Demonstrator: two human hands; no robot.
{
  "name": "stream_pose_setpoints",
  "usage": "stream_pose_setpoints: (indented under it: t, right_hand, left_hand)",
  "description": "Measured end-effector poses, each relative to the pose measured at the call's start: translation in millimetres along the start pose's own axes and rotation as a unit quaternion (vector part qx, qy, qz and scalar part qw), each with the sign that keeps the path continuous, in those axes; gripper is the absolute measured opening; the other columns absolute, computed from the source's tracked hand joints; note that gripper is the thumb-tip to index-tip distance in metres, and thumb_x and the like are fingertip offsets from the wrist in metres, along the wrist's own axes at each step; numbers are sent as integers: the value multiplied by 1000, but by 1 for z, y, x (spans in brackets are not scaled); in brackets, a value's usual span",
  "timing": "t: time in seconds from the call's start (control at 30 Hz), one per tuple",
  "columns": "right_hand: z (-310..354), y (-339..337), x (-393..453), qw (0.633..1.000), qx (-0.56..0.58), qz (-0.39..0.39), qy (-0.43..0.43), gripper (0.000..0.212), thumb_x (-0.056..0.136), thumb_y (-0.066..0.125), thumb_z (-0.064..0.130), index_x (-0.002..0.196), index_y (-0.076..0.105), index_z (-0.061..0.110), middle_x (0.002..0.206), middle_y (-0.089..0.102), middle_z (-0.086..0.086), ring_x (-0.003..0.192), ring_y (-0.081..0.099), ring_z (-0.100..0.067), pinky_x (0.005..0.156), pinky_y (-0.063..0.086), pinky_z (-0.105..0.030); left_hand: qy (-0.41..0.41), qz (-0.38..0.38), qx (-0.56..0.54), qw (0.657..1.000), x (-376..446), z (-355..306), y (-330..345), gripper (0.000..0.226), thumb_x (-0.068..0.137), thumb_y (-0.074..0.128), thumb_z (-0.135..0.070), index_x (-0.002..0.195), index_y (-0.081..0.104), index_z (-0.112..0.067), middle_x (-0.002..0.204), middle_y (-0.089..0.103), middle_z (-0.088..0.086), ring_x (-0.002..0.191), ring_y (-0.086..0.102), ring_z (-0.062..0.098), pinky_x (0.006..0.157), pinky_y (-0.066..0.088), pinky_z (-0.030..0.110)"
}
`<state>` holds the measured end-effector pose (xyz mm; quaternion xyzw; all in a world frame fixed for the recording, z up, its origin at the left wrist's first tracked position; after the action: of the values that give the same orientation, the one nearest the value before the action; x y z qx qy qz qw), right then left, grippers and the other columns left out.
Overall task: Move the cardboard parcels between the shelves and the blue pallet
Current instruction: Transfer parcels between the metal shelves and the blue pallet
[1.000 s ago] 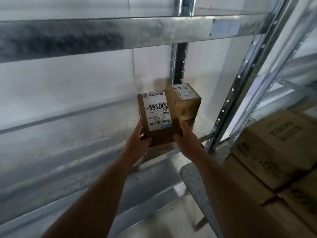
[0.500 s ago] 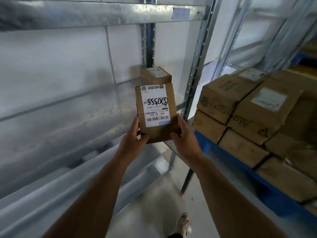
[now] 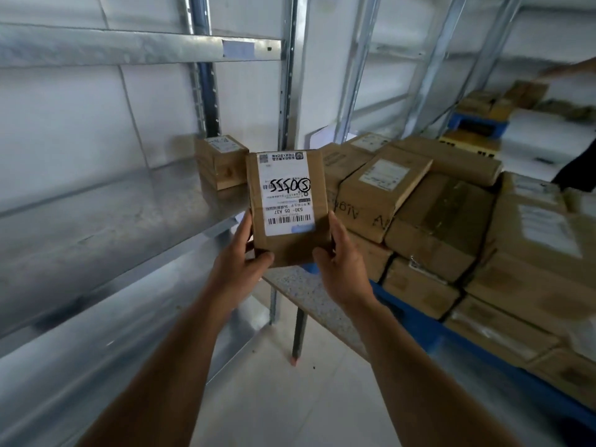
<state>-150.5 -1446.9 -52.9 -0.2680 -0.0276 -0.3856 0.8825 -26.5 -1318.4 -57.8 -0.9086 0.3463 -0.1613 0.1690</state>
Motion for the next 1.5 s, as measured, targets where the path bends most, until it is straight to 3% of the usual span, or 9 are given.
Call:
stream_pose_setpoints:
  t: [0.1, 0.23, 0.3, 0.47, 0.63, 0.83, 1.1, 1.3, 1.5]
  right_hand:
    - [6, -50, -16, 999, -19, -25, -23, 67, 94, 49, 15, 151, 17, 28, 142, 43, -4, 111, 55, -12, 82, 50, -20]
    - [13, -128, -44, 994, -39, -82, -57, 70, 90, 52, 18, 150, 20, 29, 144, 40, -4, 121, 51, -19, 97, 48, -43]
    - [10, -168, -62, 991, -37, -117, -57, 70, 89, 53, 20, 150, 20, 32, 141, 39, 1, 118, 51, -17, 96, 49, -43]
    - [-9, -258, -111, 977, -72, -193, -51, 70, 90, 54, 22, 149, 20, 34, 135, 41, 0, 107, 49, -10, 86, 51, -31]
    - [-41, -333, -161, 969, -65, -236, -19, 69, 90, 54, 20, 150, 21, 31, 142, 39, -4, 122, 45, -17, 97, 47, -44]
    - [-75, -401, -208, 953, -74, -293, 11, 69, 87, 51, 28, 150, 22, 28, 139, 44, -1, 120, 44, -10, 101, 43, -43]
    - [-110, -444, -228, 951, -35, -303, 57, 63, 89, 51, 24, 148, 29, 25, 134, 51, -1, 119, 52, -14, 98, 47, -44]
    - [-131, -467, -214, 945, -28, -313, 90, 46, 90, 52, 19, 136, 44, 20, 113, 61, -6, 94, 61, -19, 81, 55, -40]
    - [-158, -466, -185, 949, -50, -284, 129, 27, 91, 51, 23, 119, 49, 24, 89, 59, 5, 74, 58, -11, 63, 48, -31]
  left_hand:
    - [37, 0, -9, 999, -15, -41, 27, 80, 89, 60, -19, 142, 10, -53, 123, 44, -24, 89, 44, -23, 62, 39, 1]
    - [81, 3, -26, 996, -35, -98, 68, 77, 90, 58, -22, 145, 10, -48, 132, 48, -16, 112, 51, 2, 93, 47, 34]
    - [106, 16, -43, 993, -47, -126, 95, 76, 90, 58, -22, 146, 11, -45, 135, 48, -11, 114, 51, 0, 95, 47, 31]
    - [144, 51, -76, 985, -69, -178, 171, 69, 89, 59, -12, 145, 22, -26, 131, 47, -9, 96, 51, -16, 69, 43, 0]
    - [172, 119, -99, 973, -98, -221, 251, 67, 87, 60, -18, 144, 24, -22, 136, 49, -2, 111, 53, 1, 82, 47, 12]
    - [202, 149, -30, 968, -119, -259, 325, 69, 88, 58, -33, 146, 22, -33, 130, 42, -14, 109, 48, 2, 87, 40, 23]
    - [211, 235, 35, 948, -123, -283, 393, 74, 91, 54, -36, 149, 7, -32, 142, 43, -1, 117, 51, 14, 98, 44, 37]
    - [229, 260, 125, 930, -104, -294, 426, 73, 93, 48, -43, 149, 2, -33, 130, 52, -1, 105, 60, 21, 89, 51, 44]
    - [229, 249, 250, 907, -67, -285, 442, 70, 91, 43, -51, 149, 10, -28, 150, 34, 3, 137, 29, 27, 111, 22, 47]
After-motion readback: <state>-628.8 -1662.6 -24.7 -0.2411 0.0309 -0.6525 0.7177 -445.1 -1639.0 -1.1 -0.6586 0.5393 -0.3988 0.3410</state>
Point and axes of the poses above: each hand's wrist, its own x-axis towards the middle knuckle, its own y-axis out of the palm, z = x × y, the point moved 10 cm from there along x, towards the middle knuckle
